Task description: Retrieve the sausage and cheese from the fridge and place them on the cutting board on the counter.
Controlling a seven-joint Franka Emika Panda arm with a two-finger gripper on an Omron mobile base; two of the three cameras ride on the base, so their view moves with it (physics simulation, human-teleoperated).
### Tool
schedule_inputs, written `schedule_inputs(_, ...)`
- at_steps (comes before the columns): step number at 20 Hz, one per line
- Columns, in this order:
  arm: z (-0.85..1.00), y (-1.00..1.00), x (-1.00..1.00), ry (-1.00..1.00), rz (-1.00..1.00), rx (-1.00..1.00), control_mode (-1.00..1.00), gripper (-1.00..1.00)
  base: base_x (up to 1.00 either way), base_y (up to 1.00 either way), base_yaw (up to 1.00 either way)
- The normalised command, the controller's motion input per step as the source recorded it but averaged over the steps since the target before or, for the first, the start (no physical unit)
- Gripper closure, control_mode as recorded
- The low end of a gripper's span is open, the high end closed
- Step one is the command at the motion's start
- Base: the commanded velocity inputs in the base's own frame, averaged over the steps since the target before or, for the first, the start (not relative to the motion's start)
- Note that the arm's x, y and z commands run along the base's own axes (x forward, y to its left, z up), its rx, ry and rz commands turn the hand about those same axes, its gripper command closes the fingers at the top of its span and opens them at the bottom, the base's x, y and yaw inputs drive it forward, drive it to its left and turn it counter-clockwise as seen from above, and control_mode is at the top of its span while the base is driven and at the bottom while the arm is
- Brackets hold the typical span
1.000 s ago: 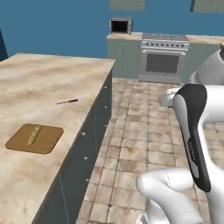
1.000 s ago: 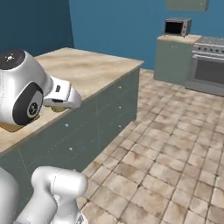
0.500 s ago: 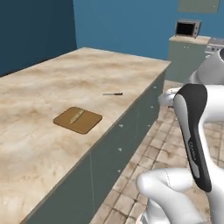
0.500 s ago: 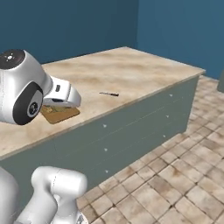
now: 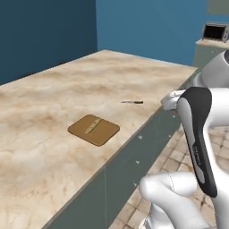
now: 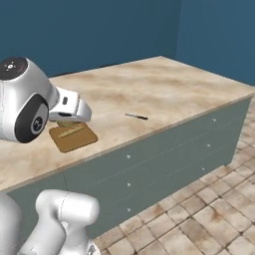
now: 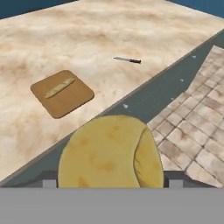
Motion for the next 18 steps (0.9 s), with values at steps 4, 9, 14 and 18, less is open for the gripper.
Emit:
schedule_inputs(4, 0.00, 0.00, 0.00, 0.00, 0.00, 0.00, 1.00, 1.00, 0.46, 0.04, 0.09)
schedule_inputs(9, 0.00, 0.00, 0.00, 0.00, 0.00, 0.00, 1.00, 1.00, 0.33, 0.00, 0.10)
schedule_inputs(14, -0.05, 0.04, 0.09, 0.06, 0.03, -0.01, -1.00, 1.00, 0.24, 0.08, 0.11)
schedule_inputs(18, -0.23, 0.39, 0.57, 0.33, 0.18, -0.06, -1.00, 1.00, 0.00, 0.00, 0.00)
